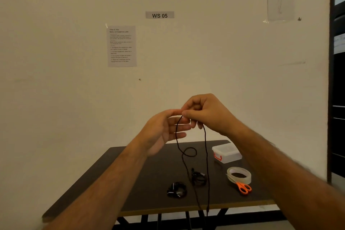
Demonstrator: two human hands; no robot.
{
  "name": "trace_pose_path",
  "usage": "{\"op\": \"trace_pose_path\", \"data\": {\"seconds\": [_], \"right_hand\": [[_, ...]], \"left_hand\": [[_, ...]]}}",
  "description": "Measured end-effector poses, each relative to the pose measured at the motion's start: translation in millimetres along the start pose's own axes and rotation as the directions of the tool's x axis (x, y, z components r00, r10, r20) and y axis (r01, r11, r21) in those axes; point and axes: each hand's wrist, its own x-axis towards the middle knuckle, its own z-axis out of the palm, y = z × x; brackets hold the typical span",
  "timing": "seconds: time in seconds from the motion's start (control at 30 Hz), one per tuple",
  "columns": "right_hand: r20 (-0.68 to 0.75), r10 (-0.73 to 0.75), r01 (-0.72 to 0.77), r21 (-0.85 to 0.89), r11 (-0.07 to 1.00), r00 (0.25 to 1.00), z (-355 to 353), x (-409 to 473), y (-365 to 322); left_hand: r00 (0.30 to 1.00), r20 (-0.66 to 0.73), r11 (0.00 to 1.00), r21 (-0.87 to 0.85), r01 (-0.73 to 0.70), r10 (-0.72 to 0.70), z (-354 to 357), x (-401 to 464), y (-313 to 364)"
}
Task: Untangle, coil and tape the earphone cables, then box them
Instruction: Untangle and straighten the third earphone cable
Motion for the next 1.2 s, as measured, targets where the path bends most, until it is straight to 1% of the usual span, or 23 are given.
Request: {"op": "trace_pose_path", "data": {"seconds": [0.03,0.1,0.17,0.2,0.27,0.3,0.33,0.37,0.4,0.43,0.47,0.5,0.53,0.57,0.6,0.63,0.7,0.77,0.83,0.93,1.03,1.13,1.2], "right_hand": [[-0.018,-0.009,0.009,-0.024,1.0,1.0,1.1,0.8,-0.4],[-0.075,-0.044,0.034,-0.121,0.992,0.996,0.2,4.2,1.2],[-0.153,-0.076,0.043,-0.21,0.977,0.985,-7.2,8.0,4.1],[-0.192,-0.077,0.036,-0.206,0.978,0.979,-13.4,8.6,5.0],[-0.259,-0.042,0.019,-0.09,0.996,0.965,-28.3,6.9,6.1],[-0.277,-0.013,0.007,-0.025,1.0,0.961,-35.4,4.4,7.3],[-0.26,0.03,-0.024,0.026,0.999,0.965,-40.8,1.6,9.5],[-0.193,0.093,-0.082,0.063,0.995,0.977,-44.2,-1.4,12.4],[-0.068,0.168,-0.161,0.094,0.982,0.983,-45.1,-4.1,15.1],[0.103,0.24,-0.25,0.103,0.963,0.965,-43.6,-6.6,17.0],[0.276,0.287,-0.322,0.09,0.942,0.917,-40.1,-8.9,17.5],[0.416,0.295,-0.356,0.077,0.931,0.86,-35.6,-11.2,16.8],[0.503,0.273,-0.36,0.082,0.929,0.82,-30.8,-12.1,15.9],[0.533,0.245,-0.342,0.09,0.935,0.81,-26.2,-11.9,14.6],[0.508,0.224,-0.305,0.08,0.949,0.831,-22.0,-10.5,13.5],[0.447,0.203,-0.241,0.03,0.97,0.871,-19.0,-8.1,12.1],[0.279,0.134,-0.099,-0.134,0.986,0.951,-18.1,-4.2,8.3],[0.147,0.07,-0.036,-0.222,0.974,0.987,-23.1,-3.3,7.6],[0.083,0.053,-0.033,-0.221,0.975,0.995,-28.7,-5.8,8.2],[0.087,0.096,-0.083,-0.143,0.986,0.992,-32.2,-9.8,10.6],[0.136,0.133,-0.127,-0.053,0.991,0.982,-31.8,-11.0,16.1],[0.255,0.194,-0.199,-0.005,0.98,0.947,-28.4,-11.8,18.3],[0.35,0.242,-0.248,-0.028,0.968,0.905,-21.3,-12.4,19.5]], "left_hand": [[0.999,0.011,0.999,-0.018,0.037,-0.036,2.1,-1.3,0.5],[0.996,0.04,0.996,0.013,0.084,-0.084,1.6,-2.7,-2.0],[0.996,0.066,0.994,0.09,0.058,-0.064,-5.0,-2.7,-5.8],[0.996,0.067,0.989,0.145,0.042,-0.052,-10.1,-3.2,-7.2],[0.997,0.047,0.965,0.258,0.04,-0.054,-21.3,-5.7,-8.6],[0.997,0.045,0.952,0.302,0.044,-0.061,-25.8,-6.9,-8.9],[0.996,0.054,0.94,0.339,0.043,-0.065,-28.2,-8.4,-8.4],[0.995,0.076,0.929,0.369,0.033,-0.066,-28.5,-9.7,-7.1],[0.992,0.105,0.921,0.39,0.021,-0.067,-26.9,-10.2,-5.1],[0.989,0.135,0.918,0.398,0.01,-0.069,-23.5,-10.0,-2.6],[0.984,0.161,0.915,0.403,0.002,-0.073,-18.7,-9.4,0.3],[0.981,0.181,0.91,0.415,-0.006,-0.076,-13.4,-7.9,2.8],[0.978,0.193,0.9,0.435,-0.014,-0.078,-8.5,-6.3,4.9],[0.977,0.199,0.889,0.457,-0.023,-0.078,-4.5,-4.5,6.0],[0.976,0.204,0.878,0.478,-0.027,-0.081,-1.7,-3.5,6.3],[0.974,0.208,0.869,0.493,-0.026,-0.089,-0.9,-2.9,5.6],[0.971,0.212,0.859,0.512,-0.012,-0.113,-4.4,-2.8,1.5],[0.969,0.21,0.869,0.495,0.007,-0.128,-13.8,-4.3,-4.6],[0.972,0.197,0.9,0.436,0.03,-0.128,-23.9,-5.7,-8.6],[0.985,0.135,0.906,0.422,0.043,-0.11,-32.7,-6.3,-9.2],[0.99,0.095,0.904,0.423,0.057,-0.106,-35.8,-5.5,-10.0],[0.992,0.085,0.892,0.449,0.042,-0.09,-31.2,-4.4,-8.7],[0.995,0.065,0.873,0.486,0.04,-0.082,-23.3,-3.5,-6.2]]}}
